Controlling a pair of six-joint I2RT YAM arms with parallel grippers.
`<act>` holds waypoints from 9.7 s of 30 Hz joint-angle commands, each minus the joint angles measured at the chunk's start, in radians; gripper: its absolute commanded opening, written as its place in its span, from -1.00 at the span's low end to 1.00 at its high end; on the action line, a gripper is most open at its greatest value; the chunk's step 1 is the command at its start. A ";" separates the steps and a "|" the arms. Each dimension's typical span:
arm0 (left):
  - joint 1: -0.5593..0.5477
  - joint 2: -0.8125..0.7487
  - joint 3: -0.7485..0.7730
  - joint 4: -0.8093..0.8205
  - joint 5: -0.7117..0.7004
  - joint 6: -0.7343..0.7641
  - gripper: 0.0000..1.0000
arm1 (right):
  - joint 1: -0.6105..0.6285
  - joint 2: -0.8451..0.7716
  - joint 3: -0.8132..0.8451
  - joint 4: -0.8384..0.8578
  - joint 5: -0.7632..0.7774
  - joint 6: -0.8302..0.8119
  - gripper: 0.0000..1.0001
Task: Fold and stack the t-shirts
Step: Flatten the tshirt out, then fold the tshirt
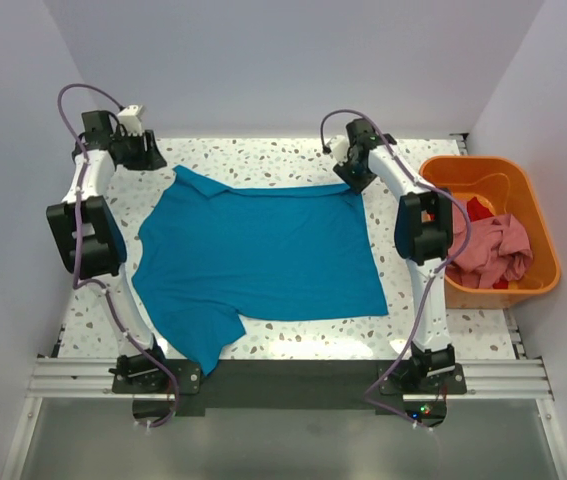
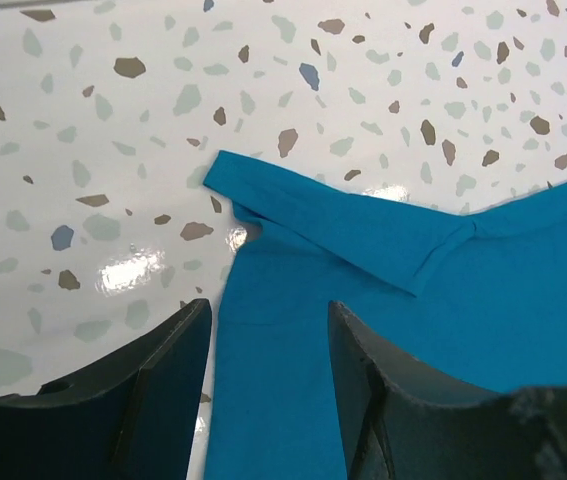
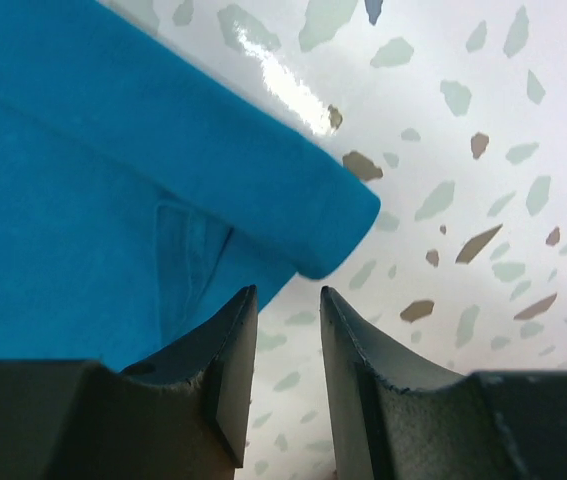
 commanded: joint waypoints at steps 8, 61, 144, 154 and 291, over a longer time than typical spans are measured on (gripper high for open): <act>-0.022 0.045 0.003 0.092 -0.026 -0.058 0.11 | 0.002 0.097 0.126 0.114 0.080 -0.074 -0.32; -0.114 0.409 0.299 0.180 -0.200 -0.187 -0.17 | -0.004 0.085 0.091 0.261 0.046 -0.140 -1.00; -0.084 -0.672 -0.520 -0.425 -0.299 -0.396 -1.00 | -0.039 -0.332 -0.350 0.011 -0.096 -0.393 -1.00; -0.085 -0.685 -0.572 -0.454 -0.327 -0.362 -1.00 | -0.039 -0.344 -0.403 -0.014 -0.100 -0.398 -1.00; 0.105 -0.251 -0.684 -0.282 0.015 0.118 -0.65 | 0.682 0.110 0.008 0.304 -0.400 0.685 -0.79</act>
